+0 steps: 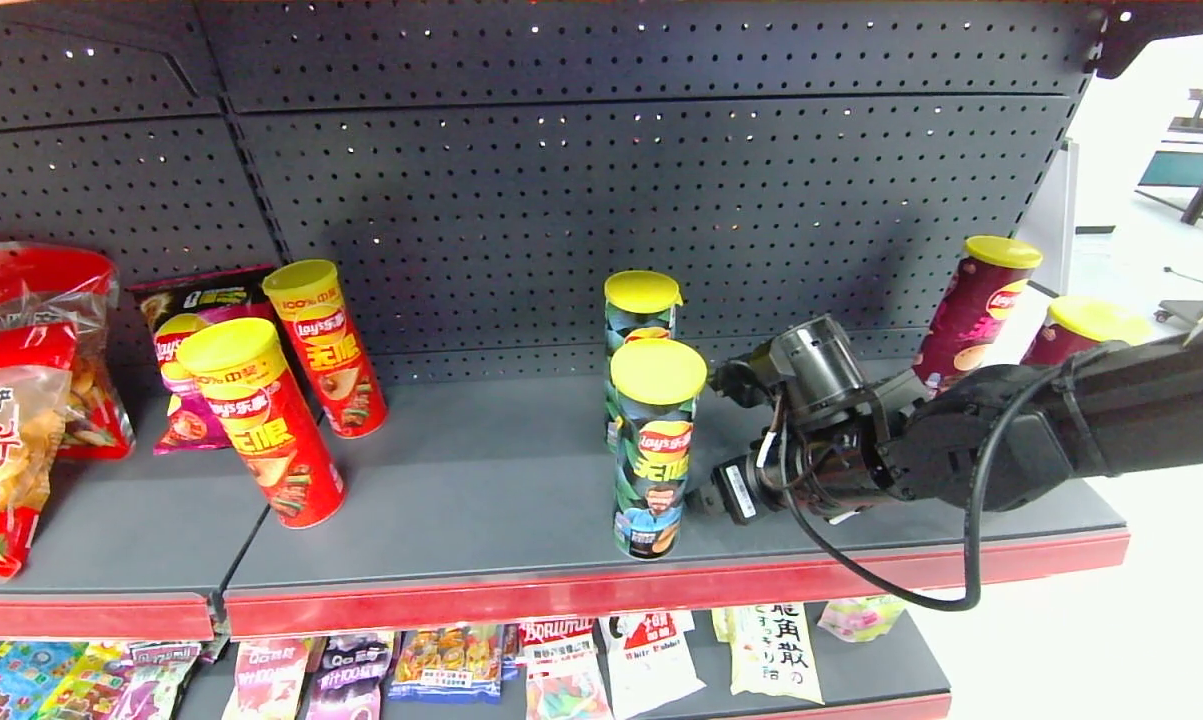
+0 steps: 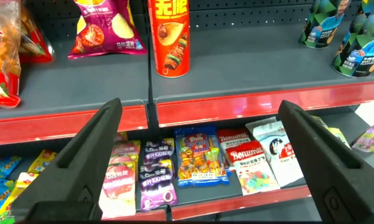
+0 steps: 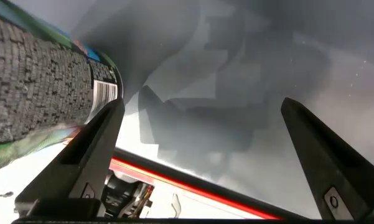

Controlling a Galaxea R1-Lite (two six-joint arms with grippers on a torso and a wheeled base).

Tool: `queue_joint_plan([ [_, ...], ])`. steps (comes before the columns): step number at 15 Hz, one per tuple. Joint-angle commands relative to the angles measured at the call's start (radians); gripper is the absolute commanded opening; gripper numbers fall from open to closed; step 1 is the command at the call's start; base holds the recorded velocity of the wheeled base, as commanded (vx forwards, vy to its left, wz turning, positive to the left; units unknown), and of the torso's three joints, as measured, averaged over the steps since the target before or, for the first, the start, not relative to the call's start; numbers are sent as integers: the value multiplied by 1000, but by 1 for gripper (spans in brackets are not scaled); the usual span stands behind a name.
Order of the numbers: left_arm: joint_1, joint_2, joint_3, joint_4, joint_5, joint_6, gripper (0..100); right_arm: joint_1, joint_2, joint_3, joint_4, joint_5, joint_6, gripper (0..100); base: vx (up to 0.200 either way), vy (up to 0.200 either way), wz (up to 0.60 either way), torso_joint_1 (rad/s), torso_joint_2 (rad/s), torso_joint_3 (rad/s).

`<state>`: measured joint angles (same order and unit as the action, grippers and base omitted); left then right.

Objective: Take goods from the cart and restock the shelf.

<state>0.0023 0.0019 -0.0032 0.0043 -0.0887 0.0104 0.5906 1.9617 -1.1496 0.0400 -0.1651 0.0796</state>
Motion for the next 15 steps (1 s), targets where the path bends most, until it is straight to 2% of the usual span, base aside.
queue_joint_plan([
  [1, 1, 0, 0, 0, 1, 0, 100, 1, 2, -9, -2, -1, 0, 100, 0, 0, 0, 0, 0, 0],
  [10, 1, 0, 0, 0, 0, -1, 100, 5, 16, -18, -25, 1, -1, 100, 0, 0, 0, 0, 0, 0],
  [15, 1, 0, 0, 0, 0, -1, 100, 0, 17, 44, -25, 1, -3, 100, 0, 0, 0, 0, 0, 0],
])
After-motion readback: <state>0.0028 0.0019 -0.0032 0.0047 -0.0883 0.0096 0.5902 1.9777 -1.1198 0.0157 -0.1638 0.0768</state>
